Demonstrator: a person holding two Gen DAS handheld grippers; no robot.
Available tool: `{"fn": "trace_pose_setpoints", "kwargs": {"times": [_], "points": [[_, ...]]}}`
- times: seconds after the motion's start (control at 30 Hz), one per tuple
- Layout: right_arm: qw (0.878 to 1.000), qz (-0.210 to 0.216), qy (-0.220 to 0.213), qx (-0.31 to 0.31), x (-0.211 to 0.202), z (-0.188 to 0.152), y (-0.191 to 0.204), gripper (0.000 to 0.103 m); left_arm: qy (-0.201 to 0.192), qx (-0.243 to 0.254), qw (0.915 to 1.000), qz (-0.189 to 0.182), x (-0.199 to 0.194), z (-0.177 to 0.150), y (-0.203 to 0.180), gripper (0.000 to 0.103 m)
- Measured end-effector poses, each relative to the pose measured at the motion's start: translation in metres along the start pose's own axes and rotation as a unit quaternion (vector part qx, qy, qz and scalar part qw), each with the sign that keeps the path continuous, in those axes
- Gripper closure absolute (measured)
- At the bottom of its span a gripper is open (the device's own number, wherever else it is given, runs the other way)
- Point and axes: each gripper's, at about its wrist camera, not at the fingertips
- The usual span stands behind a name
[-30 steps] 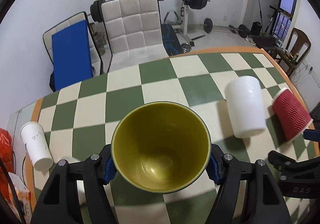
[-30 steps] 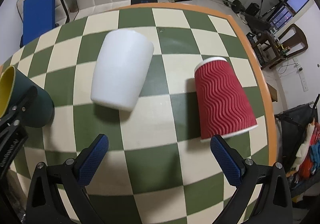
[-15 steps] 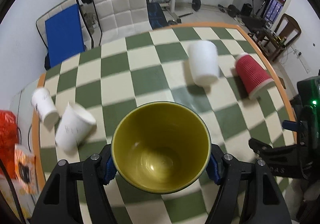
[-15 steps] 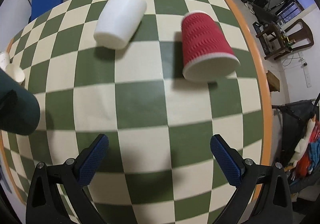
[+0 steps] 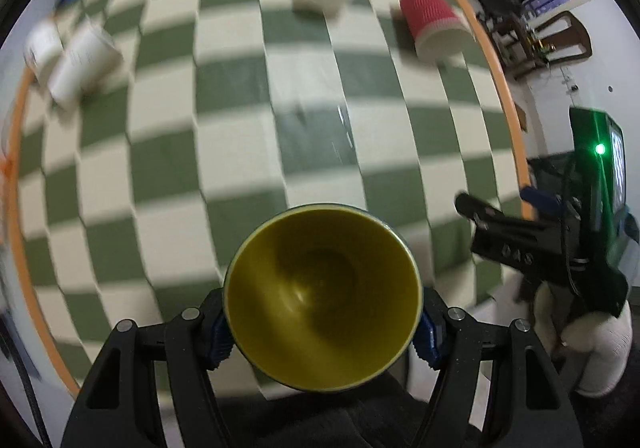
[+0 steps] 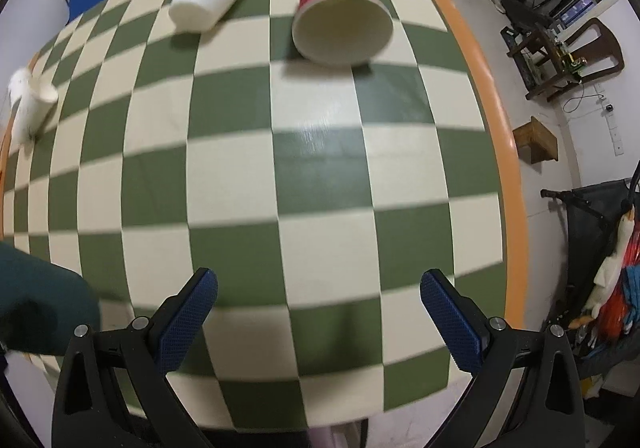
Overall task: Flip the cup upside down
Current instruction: 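Lift the teal mug with the right tool and tilt it over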
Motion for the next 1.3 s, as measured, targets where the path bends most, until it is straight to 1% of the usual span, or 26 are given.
{"fn": "trace_pose_setpoints", "kwargs": {"times": [0.07, 0.13, 0.23, 0.3, 0.4, 0.47, 0.63, 0.73, 0.8, 1.03, 1.3], "points": [[1.000, -0.001, 0.013, -0.002, 0.004, -0.012, -0.005, 0.000, 0.032, -0.004, 0.9994, -0.012, 0.013, -0.011, -0.005, 0.035], [1.000, -0.001, 0.020, -0.001, 0.008, -0.021, -0.010, 0.000, 0.052, -0.008, 0.9986, -0.004, 0.027, -0.017, -0.010, 0.035], [1.000, -0.005, 0.026, 0.002, 0.014, -0.031, -0.017, 0.000, 0.072, -0.023, 0.9971, -0.002, 0.044, -0.017, -0.012, 0.035], [0.999, -0.001, 0.031, 0.010, 0.015, -0.036, -0.022, 0.000, 0.080, -0.031, 0.9963, -0.002, 0.051, -0.013, -0.013, 0.035], [1.000, -0.005, 0.028, 0.013, 0.013, -0.038, -0.025, 0.000, 0.079, -0.029, 0.9964, 0.006, 0.059, -0.002, -0.016, 0.035], [0.999, -0.008, 0.025, 0.020, 0.012, -0.038, -0.028, 0.000, 0.071, -0.021, 0.9971, 0.015, 0.061, 0.008, -0.020, 0.035], [0.999, -0.017, 0.026, 0.033, 0.015, -0.031, -0.031, 0.000, 0.066, -0.015, 0.9973, 0.030, 0.074, 0.035, -0.024, 0.035], [0.999, -0.025, 0.028, 0.035, 0.019, -0.026, -0.029, 0.000, 0.062, -0.010, 0.9973, 0.037, 0.080, 0.045, -0.026, 0.035], [0.998, -0.025, 0.033, 0.038, 0.024, -0.023, -0.030, 0.000, 0.063, -0.016, 0.9971, 0.039, 0.085, 0.051, -0.025, 0.035], [0.998, -0.036, 0.041, 0.036, 0.033, -0.014, -0.028, 0.000, 0.073, -0.041, 0.9951, 0.053, 0.097, 0.061, -0.018, 0.035], [0.998, -0.039, 0.039, 0.035, 0.032, -0.008, -0.026, 0.000, 0.084, -0.056, 0.9935, 0.051, 0.104, 0.060, -0.011, 0.035]]}}
Point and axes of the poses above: each gripper's, at about its wrist camera, not at the fingertips, and x roughly the way its jaws point, y to its left, z to its top, and after that the axes turned 8 degrees about z, right-handed
